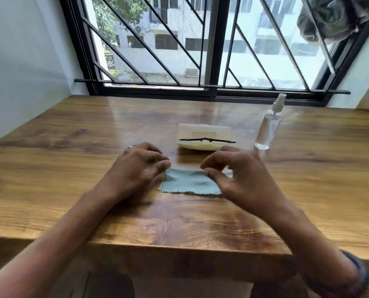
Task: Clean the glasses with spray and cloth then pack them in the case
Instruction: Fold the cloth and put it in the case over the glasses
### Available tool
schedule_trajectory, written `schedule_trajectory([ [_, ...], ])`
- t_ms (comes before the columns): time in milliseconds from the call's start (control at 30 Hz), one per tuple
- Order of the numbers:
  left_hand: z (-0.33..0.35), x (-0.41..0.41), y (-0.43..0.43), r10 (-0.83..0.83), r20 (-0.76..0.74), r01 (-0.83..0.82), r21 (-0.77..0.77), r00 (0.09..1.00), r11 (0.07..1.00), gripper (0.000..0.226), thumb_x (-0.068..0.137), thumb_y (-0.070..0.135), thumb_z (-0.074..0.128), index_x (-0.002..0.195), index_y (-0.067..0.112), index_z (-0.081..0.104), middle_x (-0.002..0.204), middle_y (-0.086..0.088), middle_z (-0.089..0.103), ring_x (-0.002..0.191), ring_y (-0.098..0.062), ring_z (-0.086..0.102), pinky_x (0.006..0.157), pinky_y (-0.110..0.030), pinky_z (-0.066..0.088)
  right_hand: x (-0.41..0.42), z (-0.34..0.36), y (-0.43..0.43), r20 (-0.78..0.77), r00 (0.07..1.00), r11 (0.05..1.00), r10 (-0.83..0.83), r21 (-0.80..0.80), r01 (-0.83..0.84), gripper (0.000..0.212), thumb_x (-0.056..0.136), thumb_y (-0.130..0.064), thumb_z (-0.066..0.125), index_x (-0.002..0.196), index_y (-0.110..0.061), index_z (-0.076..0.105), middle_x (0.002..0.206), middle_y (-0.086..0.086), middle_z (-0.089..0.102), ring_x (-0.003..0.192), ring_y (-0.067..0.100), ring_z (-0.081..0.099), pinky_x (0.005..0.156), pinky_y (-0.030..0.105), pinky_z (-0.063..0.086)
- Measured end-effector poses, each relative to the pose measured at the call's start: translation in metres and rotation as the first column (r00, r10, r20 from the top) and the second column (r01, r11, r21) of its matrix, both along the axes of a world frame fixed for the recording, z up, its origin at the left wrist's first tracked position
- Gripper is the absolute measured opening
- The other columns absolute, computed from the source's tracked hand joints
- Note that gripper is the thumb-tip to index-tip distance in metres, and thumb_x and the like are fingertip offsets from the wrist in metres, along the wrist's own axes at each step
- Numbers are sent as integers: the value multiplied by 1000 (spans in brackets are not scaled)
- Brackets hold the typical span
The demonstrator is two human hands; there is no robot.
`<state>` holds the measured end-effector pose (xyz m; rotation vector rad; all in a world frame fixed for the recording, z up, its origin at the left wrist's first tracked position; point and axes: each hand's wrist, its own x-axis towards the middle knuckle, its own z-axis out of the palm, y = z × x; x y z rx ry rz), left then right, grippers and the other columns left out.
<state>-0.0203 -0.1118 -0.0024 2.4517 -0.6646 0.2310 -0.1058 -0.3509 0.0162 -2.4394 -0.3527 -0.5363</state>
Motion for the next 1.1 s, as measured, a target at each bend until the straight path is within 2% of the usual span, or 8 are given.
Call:
schedule_trajectory([
  [67,7,4,-2,-20,-16,21,34,1000,999,14,87,37,78,99,29,82,105,8,69,97,-11,65,91,-30,50,2,-2,33,30,999,991,26,-128,-22,6,85,-26,72,86,-25,78,84,-10,69,80,12,65,75,36,55],
  [233,19,10,-5,-44,-52,51,134,998,990,11,83,21,78,90,30,80,94,8,67,85,-6,66,75,-19,44,2,-2,91,37,999,950,3,-313,8,22,88,-39,64,102,-25,74,101,0,71,95,23,64,86,41,44],
  [333,25,13,-8,-35,-93,54,208,995,977,12,84,18,74,89,27,78,92,7,69,82,-3,63,65,-9,39,2,-1,106,23,996,915,-86,-394,88,26,87,-36,62,106,-21,72,102,3,70,95,26,63,86,41,42],
  [433,28,13,-12,-34,-131,67,260,991,963,10,87,19,71,90,25,78,91,6,72,77,2,60,58,-3,37,-2,3,111,-57,991,914,-124,-394,92,25,83,-21,62,106,-16,68,101,6,67,95,28,62,84,40,42],
  [533,31,14,-15,-36,-147,73,257,989,964,5,88,23,73,85,26,75,86,6,72,74,1,59,60,-8,40,-6,6,111,-87,985,925,-148,-365,107,29,82,-18,62,110,-13,67,106,8,66,98,29,63,83,39,44],
  [700,34,15,-16,-14,-175,58,251,985,966,11,88,26,77,78,27,72,71,11,68,68,1,60,59,-13,43,-8,-3,108,-73,983,940,-171,-309,140,23,89,-23,60,109,-15,66,109,5,66,100,28,63,84,38,45],
  [933,36,15,-15,3,-199,51,268,980,962,12,89,27,77,78,29,72,77,7,71,77,-10,67,69,-28,54,-13,-6,105,-50,974,939,-221,-282,198,27,90,-31,63,115,-19,65,111,1,64,102,26,63,86,39,46],
  [1100,39,18,-17,3,-258,62,242,966,968,11,91,23,76,80,22,74,74,4,72,61,-5,61,53,-16,46,-9,-3,110,-44,983,935,-180,-319,157,29,83,-20,62,110,-14,66,107,6,66,97,28,63,88,40,45],
])
